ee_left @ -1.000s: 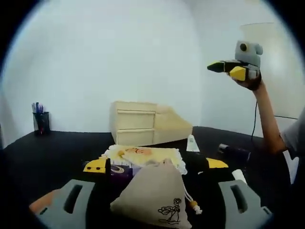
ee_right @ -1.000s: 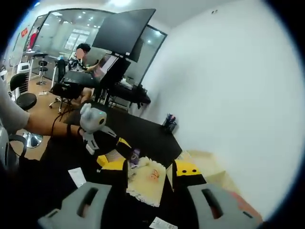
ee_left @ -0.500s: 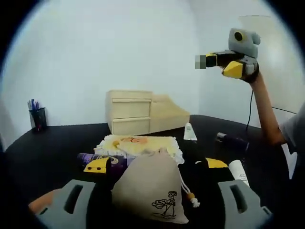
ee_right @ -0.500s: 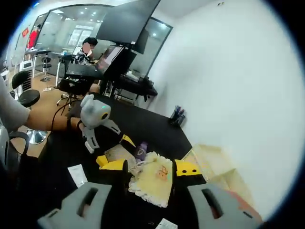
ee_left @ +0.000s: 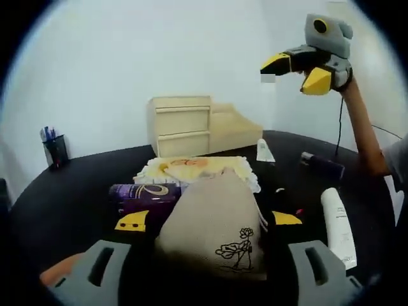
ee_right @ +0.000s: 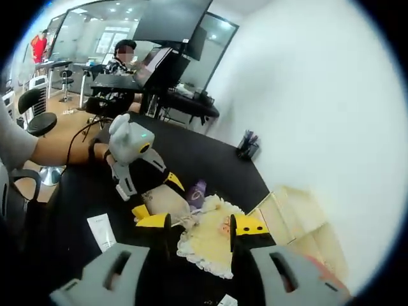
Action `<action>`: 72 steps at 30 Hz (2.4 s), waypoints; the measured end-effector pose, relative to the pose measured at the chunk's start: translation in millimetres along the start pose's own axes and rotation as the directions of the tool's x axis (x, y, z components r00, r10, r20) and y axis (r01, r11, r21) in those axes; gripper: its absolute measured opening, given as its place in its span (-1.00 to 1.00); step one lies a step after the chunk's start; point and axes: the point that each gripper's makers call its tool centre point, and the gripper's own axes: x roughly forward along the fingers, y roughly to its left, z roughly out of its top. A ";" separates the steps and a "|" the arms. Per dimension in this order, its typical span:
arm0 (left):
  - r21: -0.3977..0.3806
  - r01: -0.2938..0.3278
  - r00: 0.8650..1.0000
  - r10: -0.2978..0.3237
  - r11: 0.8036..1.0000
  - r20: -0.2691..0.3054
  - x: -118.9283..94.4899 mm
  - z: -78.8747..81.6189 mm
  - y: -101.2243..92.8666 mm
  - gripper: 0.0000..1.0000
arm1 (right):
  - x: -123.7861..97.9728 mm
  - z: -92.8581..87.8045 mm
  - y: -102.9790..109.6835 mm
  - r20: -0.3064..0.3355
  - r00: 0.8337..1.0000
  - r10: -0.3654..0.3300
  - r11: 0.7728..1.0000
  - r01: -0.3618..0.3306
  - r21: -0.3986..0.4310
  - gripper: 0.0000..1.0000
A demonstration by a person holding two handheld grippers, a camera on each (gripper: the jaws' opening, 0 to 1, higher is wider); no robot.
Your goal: Open the drawer, pick up the cosmetic bottles from the table one by one, place them into the drawer, release the gripper, close the drawer, and move the gripper away
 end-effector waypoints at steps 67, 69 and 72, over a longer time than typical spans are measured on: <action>0.191 -0.620 0.704 0.432 0.761 0.564 -77.0 115.8 29.4 -0.06 | 55.3 45.2 -15.9 0.510 0.811 -0.286 0.383 -0.391 0.837 -0.46; 0.219 -0.639 0.699 0.439 0.737 0.564 -75.2 116.6 28.2 -0.06 | 54.6 42.7 -14.0 0.502 0.809 -0.304 0.362 -0.390 0.847 -0.47; 0.267 -0.674 0.688 0.451 0.689 0.569 -73.9 119.8 25.4 -0.06 | 54.7 41.9 -8.9 0.498 0.810 -0.311 0.354 -0.387 0.851 -0.53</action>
